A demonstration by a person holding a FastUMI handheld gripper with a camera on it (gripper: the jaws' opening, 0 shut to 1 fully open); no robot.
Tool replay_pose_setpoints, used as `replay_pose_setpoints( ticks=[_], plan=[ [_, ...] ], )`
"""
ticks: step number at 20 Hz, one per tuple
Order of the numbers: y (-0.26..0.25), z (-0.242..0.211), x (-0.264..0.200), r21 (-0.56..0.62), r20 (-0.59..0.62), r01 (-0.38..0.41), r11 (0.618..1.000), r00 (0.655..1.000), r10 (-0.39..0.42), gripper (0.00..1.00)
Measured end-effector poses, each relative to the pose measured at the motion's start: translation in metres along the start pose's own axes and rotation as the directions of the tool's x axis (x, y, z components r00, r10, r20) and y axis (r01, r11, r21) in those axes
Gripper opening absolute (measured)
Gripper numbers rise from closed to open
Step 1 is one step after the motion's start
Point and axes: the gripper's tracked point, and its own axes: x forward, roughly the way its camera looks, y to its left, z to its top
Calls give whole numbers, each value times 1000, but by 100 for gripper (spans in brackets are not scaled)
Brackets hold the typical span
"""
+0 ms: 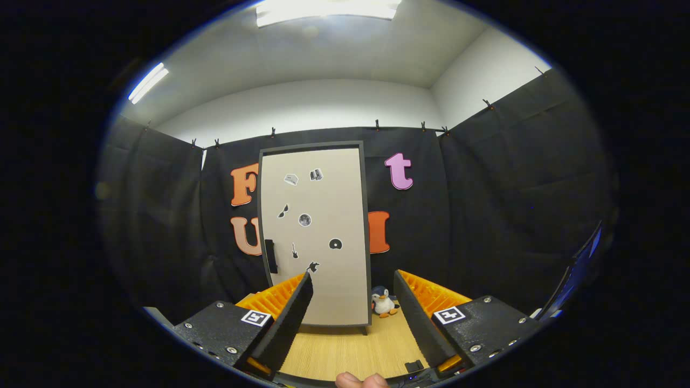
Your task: Open the shoe cabinet door, grab the shoes and put them into the shoe cabinet, then close the shoe cabinet door.
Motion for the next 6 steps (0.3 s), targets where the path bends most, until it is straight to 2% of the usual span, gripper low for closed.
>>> replay_pose_setpoints(
  ticks=[6],
  plan=[
    [-3,-1,3,6,2,5,1000,1000,-5,94]
  ],
)
